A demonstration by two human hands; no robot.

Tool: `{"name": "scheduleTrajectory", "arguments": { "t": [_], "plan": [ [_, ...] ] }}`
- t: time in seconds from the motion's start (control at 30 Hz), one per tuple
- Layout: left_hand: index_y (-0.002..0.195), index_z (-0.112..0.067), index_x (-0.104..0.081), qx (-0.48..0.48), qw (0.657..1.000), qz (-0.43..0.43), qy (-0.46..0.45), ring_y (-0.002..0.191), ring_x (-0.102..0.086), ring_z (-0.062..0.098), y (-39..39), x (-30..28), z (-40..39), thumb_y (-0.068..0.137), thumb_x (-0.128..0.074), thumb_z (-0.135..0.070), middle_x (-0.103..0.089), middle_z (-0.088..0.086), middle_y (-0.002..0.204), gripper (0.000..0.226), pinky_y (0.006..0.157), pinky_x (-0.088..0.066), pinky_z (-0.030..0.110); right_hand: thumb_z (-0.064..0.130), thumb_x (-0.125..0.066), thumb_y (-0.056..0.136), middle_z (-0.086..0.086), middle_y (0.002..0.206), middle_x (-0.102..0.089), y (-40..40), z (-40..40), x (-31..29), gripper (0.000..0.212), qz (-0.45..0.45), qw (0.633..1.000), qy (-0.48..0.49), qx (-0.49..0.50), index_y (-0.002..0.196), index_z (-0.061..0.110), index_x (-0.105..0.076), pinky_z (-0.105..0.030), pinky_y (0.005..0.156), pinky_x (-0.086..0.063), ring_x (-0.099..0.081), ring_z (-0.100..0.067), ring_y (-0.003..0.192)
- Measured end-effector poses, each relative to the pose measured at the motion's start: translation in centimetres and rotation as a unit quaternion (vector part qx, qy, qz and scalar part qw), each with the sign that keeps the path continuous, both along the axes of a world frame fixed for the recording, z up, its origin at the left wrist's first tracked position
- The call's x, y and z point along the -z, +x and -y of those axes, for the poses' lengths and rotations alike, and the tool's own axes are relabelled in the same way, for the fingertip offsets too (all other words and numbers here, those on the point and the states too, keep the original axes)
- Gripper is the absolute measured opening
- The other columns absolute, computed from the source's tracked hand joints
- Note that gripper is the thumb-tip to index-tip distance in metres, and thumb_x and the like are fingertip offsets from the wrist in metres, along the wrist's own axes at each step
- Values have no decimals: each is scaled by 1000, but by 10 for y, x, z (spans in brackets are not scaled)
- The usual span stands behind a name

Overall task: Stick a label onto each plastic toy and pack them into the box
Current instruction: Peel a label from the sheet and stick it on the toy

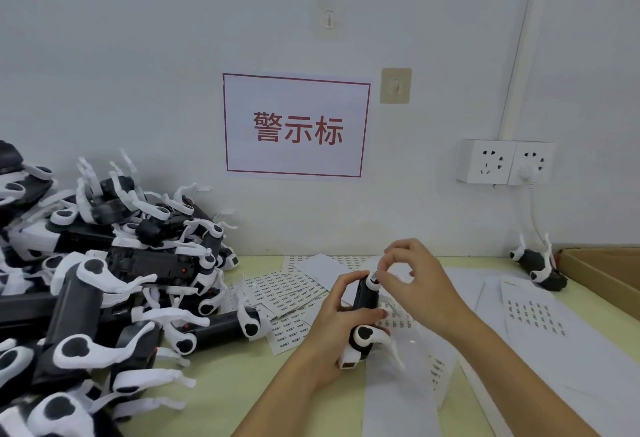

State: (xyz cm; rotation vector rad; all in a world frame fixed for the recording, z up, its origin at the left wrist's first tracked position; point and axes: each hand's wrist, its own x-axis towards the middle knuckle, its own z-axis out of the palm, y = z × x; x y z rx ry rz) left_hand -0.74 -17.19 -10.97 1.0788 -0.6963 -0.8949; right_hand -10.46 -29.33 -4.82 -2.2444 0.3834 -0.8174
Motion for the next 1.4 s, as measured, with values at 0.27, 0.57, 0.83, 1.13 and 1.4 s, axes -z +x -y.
{"name": "scheduleTrajectory", "arguments": {
  "t": [0.27,0.57,0.83,1.13,1.4],
  "plan": [
    [125,-37,-58,19,1000,-6,-12,88,-68,38,5,4,3,67,-79,-6,-70,25,105,69,76,-56,40,20,-69,84,24,94,-70,2,13,-4,19,-99,992,3,-76,67,27,-72,-22,86,-47,-62,8,97],
    [128,-38,-59,16,1000,-1,-6,83,-66,33,5,4,2,76,-72,-2,-69,26,105,65,75,-54,38,20,-71,80,2,86,-70,-3,17,-4,18,-120,990,-25,-72,65,30,-73,-41,86,-53,-65,-17,89],
    [126,-39,-62,4,1000,3,7,95,-69,36,4,6,4,77,-73,-4,-70,19,112,62,75,-56,37,21,-72,81,10,88,-71,-1,17,-1,19,-133,989,-14,-63,64,29,-74,-27,89,-53,-62,3,102],
    [129,-35,-62,-10,1000,26,-14,83,-69,32,4,5,2,77,-73,-5,-64,16,124,61,77,-56,39,20,-70,81,7,88,-72,-1,15,-2,16,-138,989,-11,-55,68,27,-76,-34,92,-53,-65,-7,97],
    [126,-31,-63,-38,998,35,-22,77,-69,32,3,5,3,75,-69,-2,-68,11,111,59,79,-57,43,19,-69,81,5,82,-71,0,12,-3,18,-135,990,-12,-48,66,27,-76,-37,89,-54,-65,-12,88]
  ]
}}
